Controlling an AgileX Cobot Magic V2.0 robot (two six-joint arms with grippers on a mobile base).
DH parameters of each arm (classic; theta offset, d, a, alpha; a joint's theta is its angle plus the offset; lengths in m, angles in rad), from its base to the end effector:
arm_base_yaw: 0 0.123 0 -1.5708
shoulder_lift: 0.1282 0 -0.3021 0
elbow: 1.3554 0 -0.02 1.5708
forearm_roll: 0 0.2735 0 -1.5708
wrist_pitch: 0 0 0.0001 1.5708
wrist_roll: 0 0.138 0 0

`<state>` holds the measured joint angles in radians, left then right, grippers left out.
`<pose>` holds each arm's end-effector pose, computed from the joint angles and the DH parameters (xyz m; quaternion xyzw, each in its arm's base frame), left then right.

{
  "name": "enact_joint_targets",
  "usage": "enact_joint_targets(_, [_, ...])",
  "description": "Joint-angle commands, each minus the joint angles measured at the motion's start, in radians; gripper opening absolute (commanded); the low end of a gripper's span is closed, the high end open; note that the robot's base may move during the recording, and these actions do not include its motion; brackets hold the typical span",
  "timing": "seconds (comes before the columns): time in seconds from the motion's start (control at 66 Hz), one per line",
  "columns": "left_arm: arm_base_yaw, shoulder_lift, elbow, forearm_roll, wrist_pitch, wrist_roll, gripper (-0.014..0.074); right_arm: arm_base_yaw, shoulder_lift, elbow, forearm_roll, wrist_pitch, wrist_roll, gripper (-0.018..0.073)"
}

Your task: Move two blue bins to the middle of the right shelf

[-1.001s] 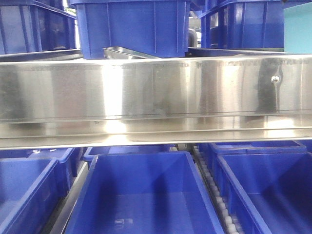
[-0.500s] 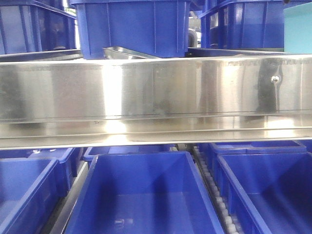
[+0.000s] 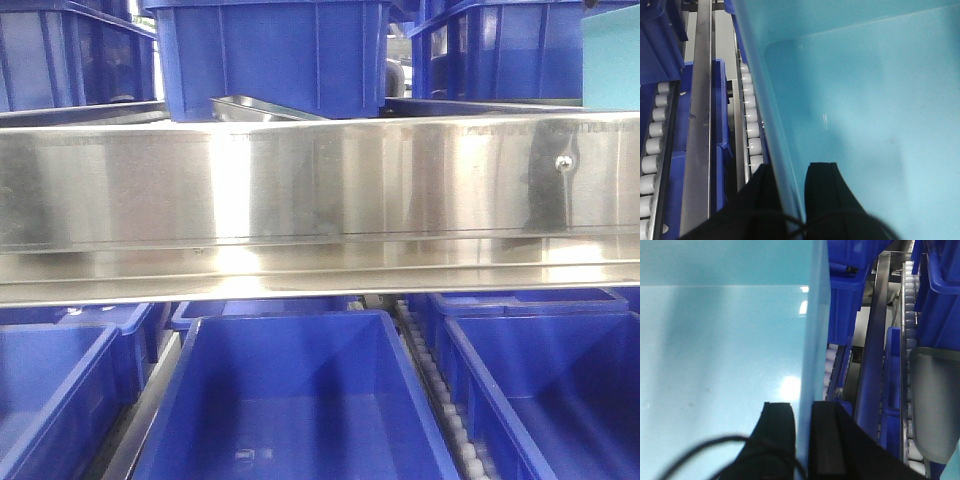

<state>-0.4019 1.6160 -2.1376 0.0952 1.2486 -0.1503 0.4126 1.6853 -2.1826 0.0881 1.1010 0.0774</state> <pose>0.3503 -0.1354 0.5114 0.1052 0.8864 -0.0769 0.4442 0.3707 0.1741 0.5160 -0.1465 0.8509 0.1646 0.4769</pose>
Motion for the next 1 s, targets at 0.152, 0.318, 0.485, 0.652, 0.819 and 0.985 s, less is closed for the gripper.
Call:
enact_joint_targets(0.152, [-0.017, -0.005, -0.008, -0.065, -0.045, 0.017, -0.0111, 0.006, -0.014, -0.017, 0.066, -0.063, -0.006, -0.0153])
enact_joint_targets(0.318, [-0.017, -0.005, -0.008, -0.065, -0.045, 0.017, -0.0111, 0.006, -0.014, -0.017, 0.066, -0.063, -0.006, -0.0153])
enact_joint_targets(0.485, [-0.017, -0.005, -0.008, -0.065, -0.045, 0.017, -0.0111, 0.006, -0.014, -0.017, 0.066, -0.063, -0.006, -0.0153])
enact_joint_targets(0.652, [-0.017, -0.005, -0.008, -0.065, -0.045, 0.017, -0.0111, 0.006, -0.014, -0.017, 0.066, -0.063, -0.006, -0.0153])
enact_joint_targets(0.819, [-0.017, -0.005, -0.008, -0.065, -0.045, 0.017, -0.0111, 0.006, -0.014, -0.017, 0.066, -0.063, -0.006, -0.0153])
enact_joint_targets(0.985, [-0.017, -0.005, -0.008, -0.065, -0.045, 0.017, -0.0111, 0.006, -0.014, -0.017, 0.066, -0.063, -0.006, -0.0153])
